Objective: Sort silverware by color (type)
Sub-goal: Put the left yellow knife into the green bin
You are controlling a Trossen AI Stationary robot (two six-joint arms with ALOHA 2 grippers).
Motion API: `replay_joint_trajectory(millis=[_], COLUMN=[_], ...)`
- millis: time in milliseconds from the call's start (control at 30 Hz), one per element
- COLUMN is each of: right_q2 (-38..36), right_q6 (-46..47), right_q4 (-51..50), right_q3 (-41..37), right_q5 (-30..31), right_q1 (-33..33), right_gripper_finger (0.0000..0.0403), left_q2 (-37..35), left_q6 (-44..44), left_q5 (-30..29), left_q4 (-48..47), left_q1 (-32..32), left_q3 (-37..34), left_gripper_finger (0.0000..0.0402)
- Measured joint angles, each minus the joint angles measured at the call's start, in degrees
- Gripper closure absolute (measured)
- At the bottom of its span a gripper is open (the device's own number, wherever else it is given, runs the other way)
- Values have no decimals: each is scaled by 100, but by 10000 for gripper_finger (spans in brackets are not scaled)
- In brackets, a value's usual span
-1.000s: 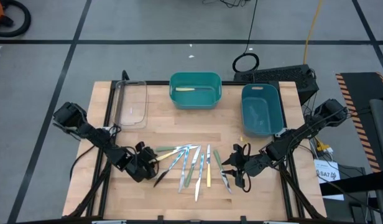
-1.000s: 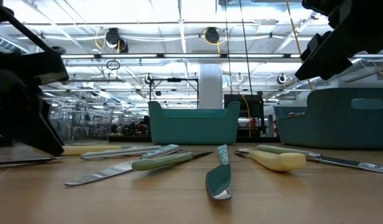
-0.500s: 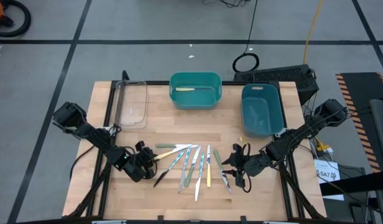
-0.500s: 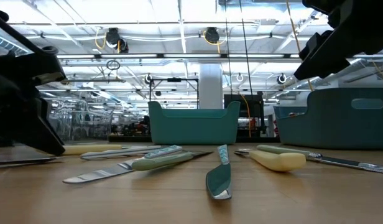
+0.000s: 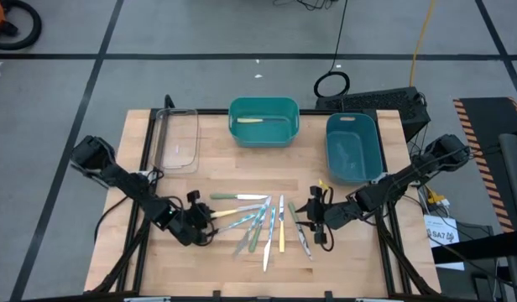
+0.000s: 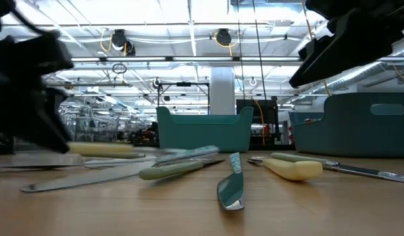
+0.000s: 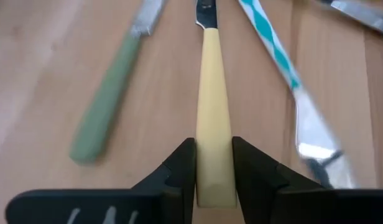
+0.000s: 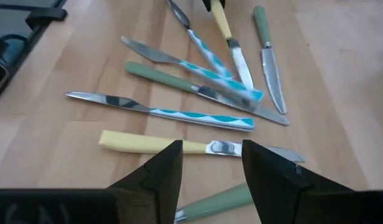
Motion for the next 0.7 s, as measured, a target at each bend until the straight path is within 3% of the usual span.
replay_joint_trajectory(millis=[233,700], right_q2=[0,-2], right_q6=[-286,-193], right_q4=[-2,-350], right_q3=[0,0], right_q5=[0,-234], right_q1=[-273,-453], right_gripper_finger=[243,243], left_q2=[-387,-406], left_q6=[893,2476], left_q5=[-150,-803], left_q4=[-686,-2472], left_q1=[248,901], left_q3=[662,2330], left_gripper_finger=[314,314])
